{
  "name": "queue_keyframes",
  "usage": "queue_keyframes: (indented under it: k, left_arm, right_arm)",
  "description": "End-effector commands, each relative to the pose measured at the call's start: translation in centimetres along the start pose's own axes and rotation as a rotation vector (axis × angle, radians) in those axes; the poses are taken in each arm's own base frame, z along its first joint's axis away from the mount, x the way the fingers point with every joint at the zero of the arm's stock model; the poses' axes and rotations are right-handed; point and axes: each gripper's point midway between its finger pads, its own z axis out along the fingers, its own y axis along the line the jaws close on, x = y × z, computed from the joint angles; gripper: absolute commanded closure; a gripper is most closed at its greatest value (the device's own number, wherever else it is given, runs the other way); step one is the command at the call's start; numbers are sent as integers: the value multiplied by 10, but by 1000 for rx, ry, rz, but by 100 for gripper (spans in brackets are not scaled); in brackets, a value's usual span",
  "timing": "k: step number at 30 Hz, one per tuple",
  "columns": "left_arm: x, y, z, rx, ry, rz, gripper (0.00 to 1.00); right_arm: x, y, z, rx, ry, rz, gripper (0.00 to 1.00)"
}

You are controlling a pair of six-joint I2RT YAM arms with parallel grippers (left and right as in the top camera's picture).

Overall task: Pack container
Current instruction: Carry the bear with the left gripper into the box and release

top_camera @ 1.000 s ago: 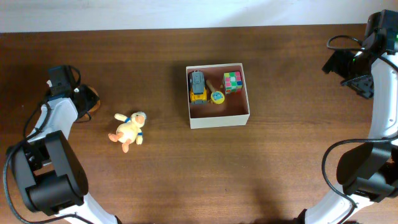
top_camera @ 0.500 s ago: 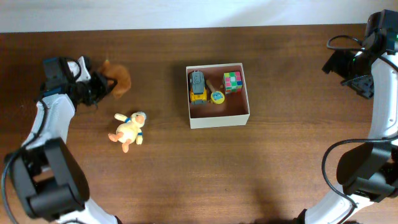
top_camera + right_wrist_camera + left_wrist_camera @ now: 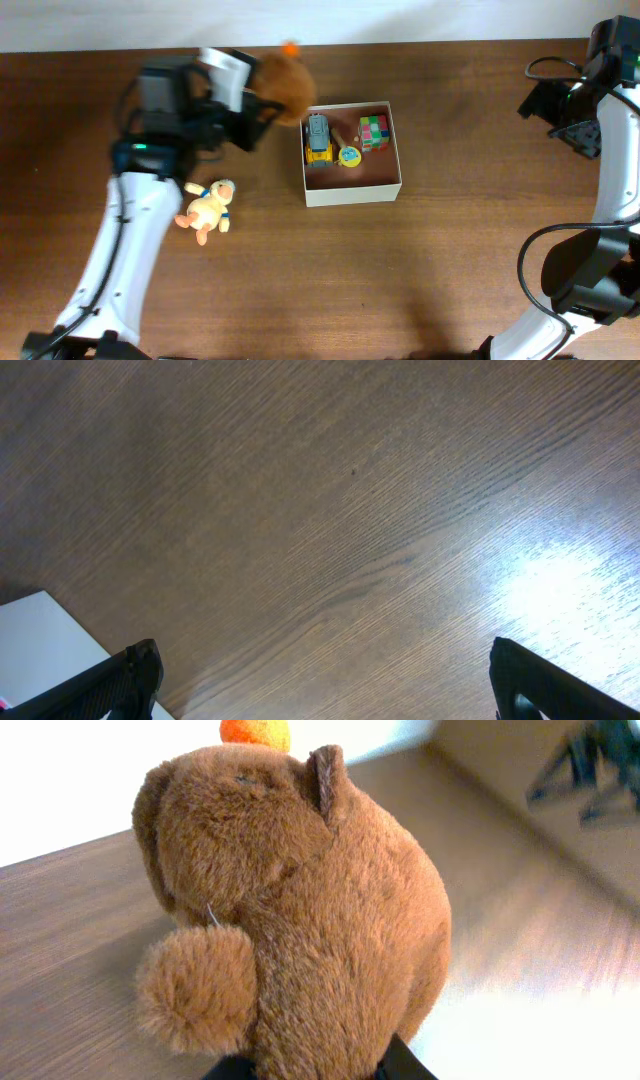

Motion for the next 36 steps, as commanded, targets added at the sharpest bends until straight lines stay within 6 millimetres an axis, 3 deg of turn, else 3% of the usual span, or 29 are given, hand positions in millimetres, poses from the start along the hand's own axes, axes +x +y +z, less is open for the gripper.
queue_keyframes:
  k: [1, 9, 18, 24, 30, 36]
  left_arm:
    - [12, -18, 29, -25, 65, 226, 98]
    - [47, -38, 85, 0, 178, 406, 98]
    - [75, -37, 139, 44, 201, 452, 98]
    - [103, -47, 155, 86, 270, 443, 98]
    - [112, -66, 158, 122, 297, 464, 98]
    - [124, -58, 162, 77, 343, 466, 98]
  right_arm:
    - [-1, -3, 2, 14, 0, 8, 1]
    - [-1, -3, 2, 14, 0, 8, 1]
    - [-1, -3, 2, 14, 0, 8, 1]
    - [-1, -3, 2, 14, 0, 8, 1]
    - [-1, -3, 2, 14, 0, 8, 1]
    - [-1, -3, 2, 14, 0, 8, 1]
